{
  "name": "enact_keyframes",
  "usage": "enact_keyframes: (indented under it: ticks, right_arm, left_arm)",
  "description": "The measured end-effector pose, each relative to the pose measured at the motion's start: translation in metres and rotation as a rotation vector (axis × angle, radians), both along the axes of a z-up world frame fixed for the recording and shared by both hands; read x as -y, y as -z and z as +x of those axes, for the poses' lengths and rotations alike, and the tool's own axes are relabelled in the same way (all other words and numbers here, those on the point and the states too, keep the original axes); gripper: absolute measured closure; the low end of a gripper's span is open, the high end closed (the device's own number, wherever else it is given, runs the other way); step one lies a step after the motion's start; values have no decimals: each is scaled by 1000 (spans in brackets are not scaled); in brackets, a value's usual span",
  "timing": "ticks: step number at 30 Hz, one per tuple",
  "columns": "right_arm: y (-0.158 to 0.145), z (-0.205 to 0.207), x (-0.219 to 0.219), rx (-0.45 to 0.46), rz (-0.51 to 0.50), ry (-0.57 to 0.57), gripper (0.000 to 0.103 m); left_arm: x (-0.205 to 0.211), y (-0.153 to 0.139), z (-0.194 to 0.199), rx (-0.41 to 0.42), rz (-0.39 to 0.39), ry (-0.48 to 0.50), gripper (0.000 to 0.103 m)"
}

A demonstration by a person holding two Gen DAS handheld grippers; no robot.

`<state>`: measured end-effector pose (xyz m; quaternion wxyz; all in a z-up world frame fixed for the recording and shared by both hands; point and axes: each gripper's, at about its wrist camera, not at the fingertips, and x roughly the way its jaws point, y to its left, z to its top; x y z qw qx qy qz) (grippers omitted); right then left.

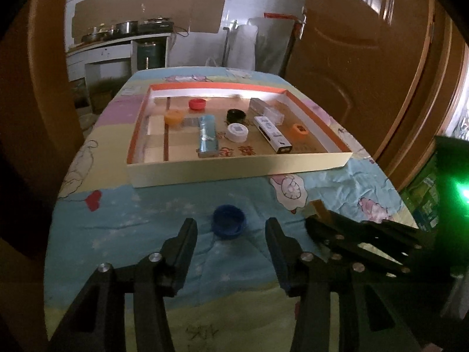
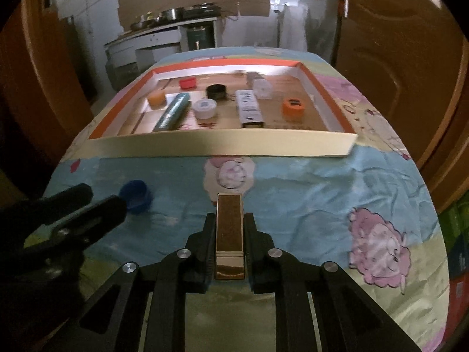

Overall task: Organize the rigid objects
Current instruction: 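Grasp the small gold box with the right gripper while the left gripper grasps the blue cap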

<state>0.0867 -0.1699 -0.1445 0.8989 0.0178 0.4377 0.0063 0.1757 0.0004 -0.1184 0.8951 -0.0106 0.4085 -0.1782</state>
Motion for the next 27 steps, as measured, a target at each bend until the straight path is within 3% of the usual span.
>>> enact_keyframes:
  ticks: [8,13,18,20,22,27]
  right_arm:
    - [-1,-4,17,7,27,11,85]
    - [1,-5,22,0,39,12,85]
    - [1,-6,22,3,32,1,85]
    - [1,-6,22,4,30,-2,85]
    - [1,-6,22,4,30,-1,85]
    - [1,-6,21,4,29,-1,85]
  left_arm:
    - [18,22,23,-72,74,-12,54]
    - [21,25,24,-60,90,-29,54]
    - [29,26,20,-37,154,-58,54]
    - [29,26,19,-33,161,-64,57]
    - [26,24,19,-31,152,-78,73]
    - [20,23,19,-36,116,-87,73]
